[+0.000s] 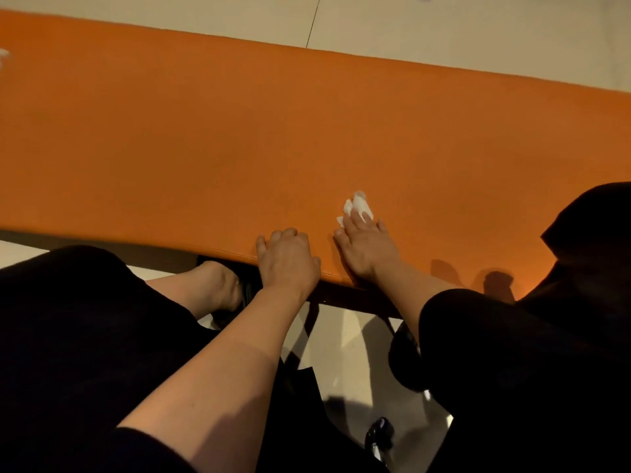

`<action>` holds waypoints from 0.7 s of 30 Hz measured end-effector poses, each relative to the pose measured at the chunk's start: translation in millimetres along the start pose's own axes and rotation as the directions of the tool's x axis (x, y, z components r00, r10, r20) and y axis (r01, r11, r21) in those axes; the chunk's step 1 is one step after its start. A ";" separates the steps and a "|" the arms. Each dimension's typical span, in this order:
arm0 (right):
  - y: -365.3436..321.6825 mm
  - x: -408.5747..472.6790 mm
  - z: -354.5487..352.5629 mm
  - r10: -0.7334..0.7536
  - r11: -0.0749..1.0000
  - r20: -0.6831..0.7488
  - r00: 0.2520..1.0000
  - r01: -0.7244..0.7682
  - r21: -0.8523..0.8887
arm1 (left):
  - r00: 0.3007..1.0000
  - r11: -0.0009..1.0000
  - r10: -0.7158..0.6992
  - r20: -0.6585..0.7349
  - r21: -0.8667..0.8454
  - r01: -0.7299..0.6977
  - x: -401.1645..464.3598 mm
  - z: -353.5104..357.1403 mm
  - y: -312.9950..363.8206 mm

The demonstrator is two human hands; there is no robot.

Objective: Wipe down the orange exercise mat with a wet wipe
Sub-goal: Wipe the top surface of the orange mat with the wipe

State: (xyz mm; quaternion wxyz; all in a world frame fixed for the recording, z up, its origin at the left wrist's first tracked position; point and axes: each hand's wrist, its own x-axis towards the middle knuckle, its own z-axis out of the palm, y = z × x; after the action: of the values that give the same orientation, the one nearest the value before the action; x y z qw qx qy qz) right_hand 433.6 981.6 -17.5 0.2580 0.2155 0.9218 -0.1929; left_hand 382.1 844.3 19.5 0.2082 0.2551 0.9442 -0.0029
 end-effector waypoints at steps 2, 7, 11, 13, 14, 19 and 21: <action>-20.3 -10.3 2.2 -0.051 0.998 0.011 0.999 0.050 0.037 | 1.000 0.999 0.008 -0.018 -0.031 -0.009 -7.0 3.2 -2.3; -52.9 -21.7 2.6 -0.264 0.962 0.017 0.964 0.262 0.079 | 0.998 0.995 -0.034 -0.057 -0.099 0.028 -20.8 4.8 -20.7; -20.7 -54.2 11.6 -0.124 0.992 -0.075 0.990 0.124 0.006 | 1.000 0.996 0.005 -0.004 -0.084 -0.005 -31.2 -4.1 -27.3; -12.5 -73.8 19.6 0.010 1.000 -0.157 0.987 -0.012 -0.012 | 0.999 0.995 0.033 0.018 -0.091 -0.031 -36.7 -5.2 -28.6; -15.5 -81.2 23.2 0.058 0.998 -0.181 0.982 -0.062 -0.013 | 0.999 0.995 0.044 0.029 -0.093 -0.041 -39.8 -4.7 -29.0; -71.3 -91.4 37.5 -0.124 0.992 -0.122 0.985 0.127 0.016 | 0.994 0.987 0.082 0.073 -0.145 -0.071 -55.1 0.9 -33.8; -80.3 -92.7 42.3 -0.164 0.986 -0.109 0.980 0.167 0.015 | 0.990 0.983 0.107 0.091 -0.157 -0.092 -59.1 3.2 -36.7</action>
State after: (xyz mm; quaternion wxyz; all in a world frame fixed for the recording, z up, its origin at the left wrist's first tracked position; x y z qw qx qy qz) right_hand 482.1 867.4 20.3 0.1884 0.1513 0.9467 -0.2129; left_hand 412.0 783.6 36.3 0.2737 0.2850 0.9162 0.0672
